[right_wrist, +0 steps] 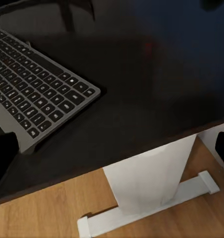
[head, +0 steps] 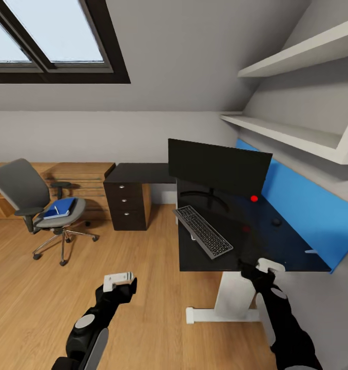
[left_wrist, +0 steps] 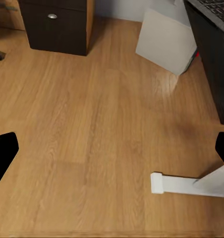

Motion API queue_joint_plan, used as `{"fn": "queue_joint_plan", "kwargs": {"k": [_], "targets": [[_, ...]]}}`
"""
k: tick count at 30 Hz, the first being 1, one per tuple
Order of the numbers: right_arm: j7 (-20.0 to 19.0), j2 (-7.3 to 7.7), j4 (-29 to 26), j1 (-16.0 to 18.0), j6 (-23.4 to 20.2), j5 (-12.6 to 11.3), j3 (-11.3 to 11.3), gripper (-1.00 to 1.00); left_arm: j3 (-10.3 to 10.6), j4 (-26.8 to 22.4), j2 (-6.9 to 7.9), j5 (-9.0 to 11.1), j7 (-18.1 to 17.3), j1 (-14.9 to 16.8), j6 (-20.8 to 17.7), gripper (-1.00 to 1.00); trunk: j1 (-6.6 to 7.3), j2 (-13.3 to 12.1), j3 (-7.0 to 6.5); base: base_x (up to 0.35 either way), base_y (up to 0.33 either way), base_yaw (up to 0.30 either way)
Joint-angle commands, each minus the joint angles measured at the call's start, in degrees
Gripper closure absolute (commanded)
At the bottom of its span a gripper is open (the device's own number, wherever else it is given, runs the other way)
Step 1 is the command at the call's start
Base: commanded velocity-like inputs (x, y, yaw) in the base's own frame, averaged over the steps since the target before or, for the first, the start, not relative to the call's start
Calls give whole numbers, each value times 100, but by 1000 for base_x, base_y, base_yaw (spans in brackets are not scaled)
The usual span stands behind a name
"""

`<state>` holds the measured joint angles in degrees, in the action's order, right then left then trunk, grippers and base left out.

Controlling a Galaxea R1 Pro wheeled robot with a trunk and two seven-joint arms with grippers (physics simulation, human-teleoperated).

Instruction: In the bedroom, organize the workspace by keeping the computer under the desk, ensuring the monitor is on the desk, placing the keyboard on the desk next to the monitor, placing the mouse on the desk next to the keyboard, moving the folder from the swivel chair onto the desk next to the mouse, stacking the notebook on top of the folder with the pen on top of the notebook, and positioning the swivel chair next to the desk.

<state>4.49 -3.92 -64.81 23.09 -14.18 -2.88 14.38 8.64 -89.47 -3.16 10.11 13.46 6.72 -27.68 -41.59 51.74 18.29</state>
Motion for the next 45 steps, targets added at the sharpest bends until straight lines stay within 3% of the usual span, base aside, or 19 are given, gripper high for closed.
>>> {"fn": "queue_joint_plan", "kwargs": {"k": [1, 8, 12, 13, 19, 24, 45], "targets": [[19, -11, -215, 3, -223, -44, 28, -100, 9, -52, -4, 61, 56, 4, -166, -100, -1, 5, 8, 0, 0, 0], [-3, -43, -1039, -1, -1357, -144, 98, -100, -98, -166, -140, 93, 54, 4, -863, -100, -1, 5, 8, 0, 0, 0], [-26, -231, -1146, -43, -1522, -248, 70, -100, -155, 129, -163, 102, 48, 3, -939, -100, -1, 5, 8, 0, 0, 0], [-33, -336, -1162, -131, -1496, -252, 60, -100, -281, 172, -153, 109, 32, 4, -962, -100, -1, 5, 8, 0, 0, 0], [-5, -337, -1168, -304, -1152, -232, 63, -100, -483, 127, -172, 97, 46, 4, -968, -100, -1, 5, 8, 77, -109, 0], [-9, -163, -1151, -361, -1061, -207, 64, -100, -485, 191, -181, 81, 56, 4, -963, -100, -1, 5, 8, 193, -262, 0], [-19, -136, -1069, -367, -1052, -202, 64, -100, -451, 202, -184, 79, 52, 4, -959, -100, -1, 5, 8, 207, -248, 0]]}}
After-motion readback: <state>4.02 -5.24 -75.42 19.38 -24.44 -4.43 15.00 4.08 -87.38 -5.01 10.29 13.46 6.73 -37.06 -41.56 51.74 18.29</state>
